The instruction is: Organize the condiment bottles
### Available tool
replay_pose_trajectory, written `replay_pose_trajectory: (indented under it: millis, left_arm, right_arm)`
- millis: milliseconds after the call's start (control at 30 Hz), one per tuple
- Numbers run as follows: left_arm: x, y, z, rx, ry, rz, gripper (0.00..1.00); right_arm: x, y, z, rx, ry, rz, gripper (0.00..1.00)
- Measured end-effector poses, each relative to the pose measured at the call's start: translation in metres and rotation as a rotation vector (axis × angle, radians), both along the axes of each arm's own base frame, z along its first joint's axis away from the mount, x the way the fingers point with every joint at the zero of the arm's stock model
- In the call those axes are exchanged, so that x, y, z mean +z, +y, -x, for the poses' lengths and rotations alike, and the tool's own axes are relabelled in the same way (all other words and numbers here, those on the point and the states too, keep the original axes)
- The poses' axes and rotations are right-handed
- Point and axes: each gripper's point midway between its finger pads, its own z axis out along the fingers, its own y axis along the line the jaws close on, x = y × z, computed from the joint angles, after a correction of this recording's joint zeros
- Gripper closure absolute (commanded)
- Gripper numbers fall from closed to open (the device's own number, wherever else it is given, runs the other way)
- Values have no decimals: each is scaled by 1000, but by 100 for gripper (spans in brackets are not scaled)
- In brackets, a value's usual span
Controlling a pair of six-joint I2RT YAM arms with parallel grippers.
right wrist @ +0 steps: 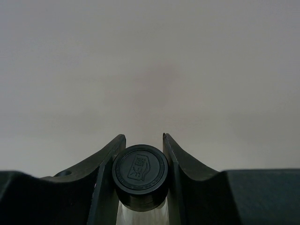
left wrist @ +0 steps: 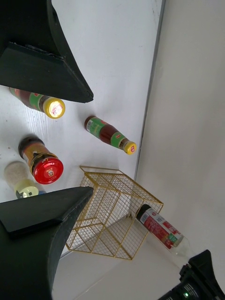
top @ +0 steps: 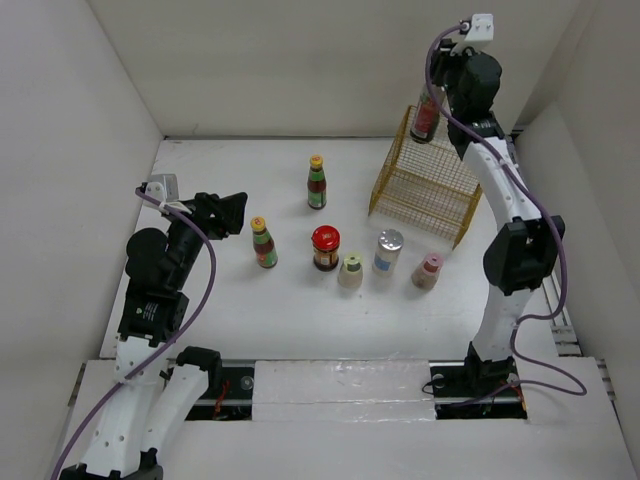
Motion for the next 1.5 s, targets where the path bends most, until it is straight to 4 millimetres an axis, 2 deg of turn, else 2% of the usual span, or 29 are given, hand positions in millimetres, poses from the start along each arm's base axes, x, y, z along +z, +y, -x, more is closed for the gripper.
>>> replay_pose_trajectory:
  millis: [100,267,400,500,533,600,633,733,800,867,967,1000,1100,1133,1200,1233,1300,1367,1433,1500]
  left_arm:
    - [0,0,0,0,0,0,32]
    - [0,0,0,0,0,0,32]
    - [0,0,0,0,2,0,32]
    - [0,0,0,0,2,0,32]
    - [0,0,0,0,2,0,32]
    - [-1,-1,0,-3,3,0,32]
    - [-1,-1,-1,-5,5,-1,31]
    - [-2,-2,-2,-7,9,-2,31]
    - [-2,-2,-2,-8,9,-2,26]
    - [-3,-2,-2,-8,9,-2,22]
    - [-3,-2,-2,-8,9,-2,17]
    - [-3,-2,-2,-10,10,-1,17]
    - [-2,-3,-1,-15,8,-1,15]
    - [-2,-3,-1,-16,8,-1,15]
    - [-2,-3,-1,-18,8,-2,15]
    - [-2,-3,-1,-19,8,-2,15]
    - [-2,-4,-1,-19,8,-2,15]
    - [-2,-4,-1,-21,8,-2,15]
    - [-2,-4,0,-22,8,-2,15]
    - [-2,-4,0,-22,8,-2,15]
  right_arm:
    - [-36,-1,-2,-6,50,7,99]
    - [-121,-1,-5,-10,207,27,99]
    - [-166,-1,-1,-12,288,31,99]
    - [-165,-2,0,-16,263,16,91]
    - [-166,-2,1,-15,258,13,79]
    - [-166,-2,2,-14,247,5,61]
    - [-164,-2,2,-14,237,1,38]
    - [-161,-1,3,-11,226,-14,16]
    - [-152,-1,6,-10,210,-23,5]
    - [-134,1,11,-5,188,-27,2]
    - [-92,7,27,11,123,-32,2]
    - [-76,12,36,26,95,-34,5]
    - [-30,42,67,119,11,-30,24]
    - [-19,59,79,172,-13,-26,44]
    - [-14,97,102,286,-35,-16,44]
    - [-20,117,111,343,-31,-8,30]
    - [-45,159,123,452,12,16,17]
    - [-86,197,129,563,85,55,4]
    - [-133,222,132,645,180,91,3]
    - [-176,234,134,695,277,117,1]
